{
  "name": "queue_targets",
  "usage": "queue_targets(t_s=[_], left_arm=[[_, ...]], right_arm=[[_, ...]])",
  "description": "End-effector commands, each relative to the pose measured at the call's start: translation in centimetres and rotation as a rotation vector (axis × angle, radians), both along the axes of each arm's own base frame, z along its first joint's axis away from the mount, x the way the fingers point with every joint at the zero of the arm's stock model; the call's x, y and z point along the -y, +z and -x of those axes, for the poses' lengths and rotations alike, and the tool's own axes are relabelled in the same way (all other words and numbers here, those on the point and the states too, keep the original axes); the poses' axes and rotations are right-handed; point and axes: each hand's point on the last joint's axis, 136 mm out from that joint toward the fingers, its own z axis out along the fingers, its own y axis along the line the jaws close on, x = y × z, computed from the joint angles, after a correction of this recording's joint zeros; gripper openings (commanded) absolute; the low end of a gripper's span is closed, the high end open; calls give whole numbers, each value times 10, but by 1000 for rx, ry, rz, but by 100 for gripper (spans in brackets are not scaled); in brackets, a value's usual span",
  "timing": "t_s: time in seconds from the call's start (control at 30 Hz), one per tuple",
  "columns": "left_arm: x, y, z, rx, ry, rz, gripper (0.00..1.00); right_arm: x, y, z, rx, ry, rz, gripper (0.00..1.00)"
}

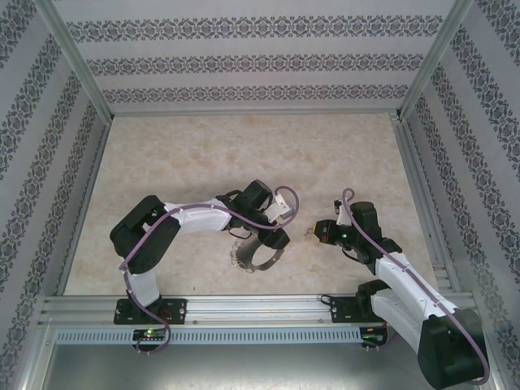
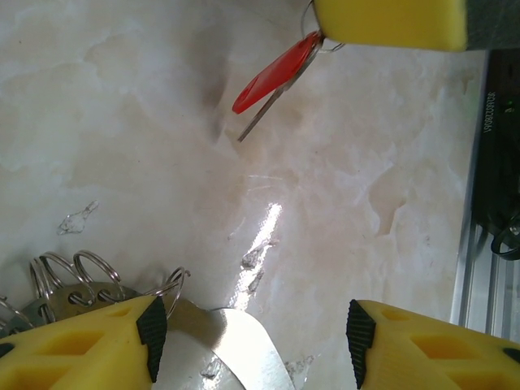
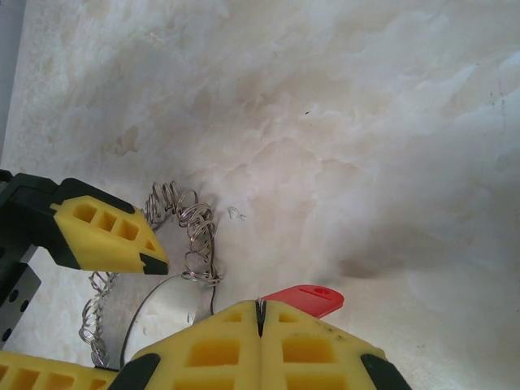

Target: Put the keys on the keyring

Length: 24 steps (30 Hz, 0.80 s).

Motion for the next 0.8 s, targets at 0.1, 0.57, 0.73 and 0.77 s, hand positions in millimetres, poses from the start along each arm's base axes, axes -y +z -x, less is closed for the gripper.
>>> queue_targets(t_s=[0.1,0.57,0.73,0.77], left_arm=[[8,-5,-1,-1,-11,10,62],[8,-9,-9,38,0,-3,62],[11,-10,-11,38,-7,-2,61],[11,-10,-10,36,-9,-2,61]], right_arm=[[1,-4,2,-4,3,2,0],[1,-3,2,-3,4,1,0],[1,-3,2,-2,3,1,0],[1,-3,2,-3,4,1,0]])
